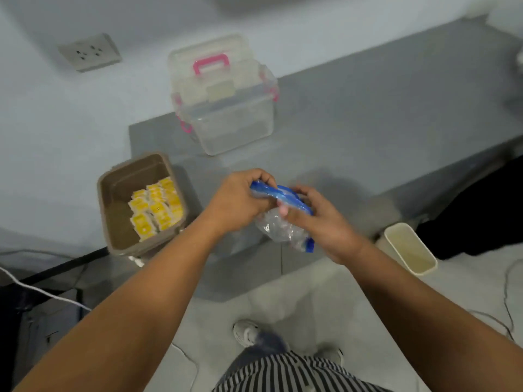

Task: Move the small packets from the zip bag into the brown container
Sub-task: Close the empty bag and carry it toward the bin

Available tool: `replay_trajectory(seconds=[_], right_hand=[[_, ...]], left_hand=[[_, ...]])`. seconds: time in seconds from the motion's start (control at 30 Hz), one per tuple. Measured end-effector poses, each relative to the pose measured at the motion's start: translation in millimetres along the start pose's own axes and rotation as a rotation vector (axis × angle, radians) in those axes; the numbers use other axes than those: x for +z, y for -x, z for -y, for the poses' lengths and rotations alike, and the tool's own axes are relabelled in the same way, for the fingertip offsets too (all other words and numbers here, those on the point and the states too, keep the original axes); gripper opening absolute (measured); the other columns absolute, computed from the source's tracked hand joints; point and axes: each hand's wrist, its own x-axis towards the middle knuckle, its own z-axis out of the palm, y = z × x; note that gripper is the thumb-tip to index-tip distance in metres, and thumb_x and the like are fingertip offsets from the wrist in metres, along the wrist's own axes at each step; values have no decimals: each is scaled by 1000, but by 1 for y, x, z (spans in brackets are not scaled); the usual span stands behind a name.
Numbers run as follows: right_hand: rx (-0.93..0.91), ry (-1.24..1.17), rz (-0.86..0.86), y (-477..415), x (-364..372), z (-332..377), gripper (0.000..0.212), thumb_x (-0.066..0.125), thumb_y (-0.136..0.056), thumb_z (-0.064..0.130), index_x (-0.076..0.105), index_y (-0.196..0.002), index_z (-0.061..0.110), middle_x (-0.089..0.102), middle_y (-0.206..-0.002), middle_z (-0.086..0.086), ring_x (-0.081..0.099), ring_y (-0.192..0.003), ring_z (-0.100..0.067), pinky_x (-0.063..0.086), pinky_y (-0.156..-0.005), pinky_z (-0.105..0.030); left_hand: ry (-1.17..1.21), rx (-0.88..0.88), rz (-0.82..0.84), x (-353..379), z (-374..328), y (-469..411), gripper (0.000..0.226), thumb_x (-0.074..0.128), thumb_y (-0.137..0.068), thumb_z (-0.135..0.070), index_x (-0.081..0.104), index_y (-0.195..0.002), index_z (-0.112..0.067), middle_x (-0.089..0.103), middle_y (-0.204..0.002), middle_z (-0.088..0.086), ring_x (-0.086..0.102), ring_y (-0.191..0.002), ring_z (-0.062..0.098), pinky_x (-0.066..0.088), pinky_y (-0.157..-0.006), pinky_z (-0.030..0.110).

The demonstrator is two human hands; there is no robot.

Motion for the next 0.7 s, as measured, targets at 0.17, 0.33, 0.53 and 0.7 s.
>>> replay_trajectory(seconds=[0.17, 0.33, 0.53, 0.7], right_hand=[[39, -9, -125, 54, -66, -39, 33, 75, -90, 19, 62, -120, 23, 70, -111, -3, 70, -81, -9, 55, -65, -22], [91, 21, -246, 96, -114, -81, 29, 73, -92, 19, 62, -118, 13, 68, -98, -15, 59, -65, -22, 51, -57, -35], [165, -93, -412, 116, -145, -136, 37, 74, -91, 13, 56, -121, 3, 65, -89, -8, 56, -49, -13, 47, -44, -32], [188, -125, -493, 117, -174, -181, 39, 78, -88, 26, 62, -119, 10, 70, -103, -9, 66, -71, -10, 57, -62, -27]], left_hand=[[-33, -44, 156, 75, -9, 1, 22, 83, -73, -4, 70, -86, -16, 63, -67, -10, 54, -60, 7, 48, -63, 25], [-7, -68, 460, 138, -14, 1, 32, 86, -75, -29, 71, -102, -24, 68, -84, -6, 58, -65, 5, 50, -62, 17], [-179, -37, 523, 215, 0, -18, 39, 77, -85, -36, 62, -120, -25, 64, -95, -2, 64, -59, 6, 56, -57, 21], [-159, -39, 534, 274, 23, -37, 24, 79, -85, -20, 66, -102, -12, 64, -81, 0, 56, -48, -4, 48, -48, 15]])
